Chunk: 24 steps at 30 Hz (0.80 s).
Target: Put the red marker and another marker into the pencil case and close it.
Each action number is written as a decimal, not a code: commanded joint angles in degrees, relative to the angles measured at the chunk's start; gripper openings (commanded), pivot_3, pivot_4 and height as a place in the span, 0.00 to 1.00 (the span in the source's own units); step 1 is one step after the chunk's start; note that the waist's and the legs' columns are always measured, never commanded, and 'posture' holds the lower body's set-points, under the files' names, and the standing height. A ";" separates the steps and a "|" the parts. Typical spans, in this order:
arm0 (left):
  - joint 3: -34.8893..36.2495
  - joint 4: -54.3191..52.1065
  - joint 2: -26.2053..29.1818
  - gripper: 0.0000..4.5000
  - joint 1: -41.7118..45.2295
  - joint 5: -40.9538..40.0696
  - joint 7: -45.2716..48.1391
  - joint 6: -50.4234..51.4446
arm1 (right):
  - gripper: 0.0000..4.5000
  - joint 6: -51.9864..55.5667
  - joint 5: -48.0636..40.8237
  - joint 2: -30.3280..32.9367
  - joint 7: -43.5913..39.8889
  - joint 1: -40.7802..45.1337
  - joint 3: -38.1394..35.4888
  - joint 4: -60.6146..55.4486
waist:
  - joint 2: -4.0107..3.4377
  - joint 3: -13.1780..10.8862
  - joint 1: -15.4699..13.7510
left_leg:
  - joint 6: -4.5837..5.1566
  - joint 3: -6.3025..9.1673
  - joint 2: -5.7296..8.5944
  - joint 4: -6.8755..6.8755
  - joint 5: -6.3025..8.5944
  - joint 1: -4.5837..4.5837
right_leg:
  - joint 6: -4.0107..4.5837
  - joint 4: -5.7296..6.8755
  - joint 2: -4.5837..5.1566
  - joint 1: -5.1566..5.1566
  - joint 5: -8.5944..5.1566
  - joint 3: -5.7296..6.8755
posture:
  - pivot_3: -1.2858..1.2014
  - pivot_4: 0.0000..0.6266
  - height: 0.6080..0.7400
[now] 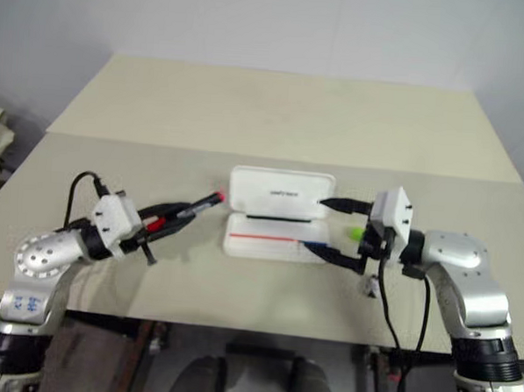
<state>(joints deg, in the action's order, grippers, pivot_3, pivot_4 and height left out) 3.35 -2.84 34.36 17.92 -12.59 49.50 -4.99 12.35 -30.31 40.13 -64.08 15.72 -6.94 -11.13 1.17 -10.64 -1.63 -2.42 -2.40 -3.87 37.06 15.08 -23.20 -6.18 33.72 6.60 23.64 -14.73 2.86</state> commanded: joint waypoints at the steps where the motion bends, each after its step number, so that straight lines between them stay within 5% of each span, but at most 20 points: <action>1: -2.77 6.15 -1.01 0.14 5.90 1.36 2.48 -4.03 | 1.00 -0.82 -0.75 1.33 1.60 -1.55 -3.67 -4.21 | 0.00 0.00 0.08 | 0.00 0.01 0.00 -0.02 0.00 0.00 | -0.28 0.01 -0.02 0.01 0.15 0.00 | 0.52 0.24 1.00; 9: -12.03 30.31 -10.13 0.14 23.37 5.12 11.23 -15.16 | 1.00 1.22 -1.85 1.77 7.40 -10.41 -9.34 -13.28 | 0.00 0.00 0.01 | 0.05 -0.04 0.00 0.03 0.04 -0.04 | -0.45 -0.05 -0.03 0.01 0.20 0.00 | 0.52 0.24 1.00; 24: -15.73 50.01 -19.42 0.14 34.04 10.98 11.39 -21.78 | 1.00 3.25 -2.99 1.06 14.96 -18.76 -13.53 -22.31 | 0.04 -0.03 -0.01 | 0.08 -0.01 0.01 0.06 0.06 -0.04 | -0.46 -0.07 -0.03 0.00 0.20 -0.01 | 0.52 0.24 1.00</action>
<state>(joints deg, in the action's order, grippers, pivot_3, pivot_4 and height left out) -12.54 46.41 15.32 50.04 -2.47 61.84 -25.07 15.65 -32.13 41.17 -50.03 -3.00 -18.49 -31.07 1.22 -10.67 -1.64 -2.33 -2.41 -3.86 37.12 15.14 -23.24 -6.65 33.65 6.57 23.64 -14.53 2.85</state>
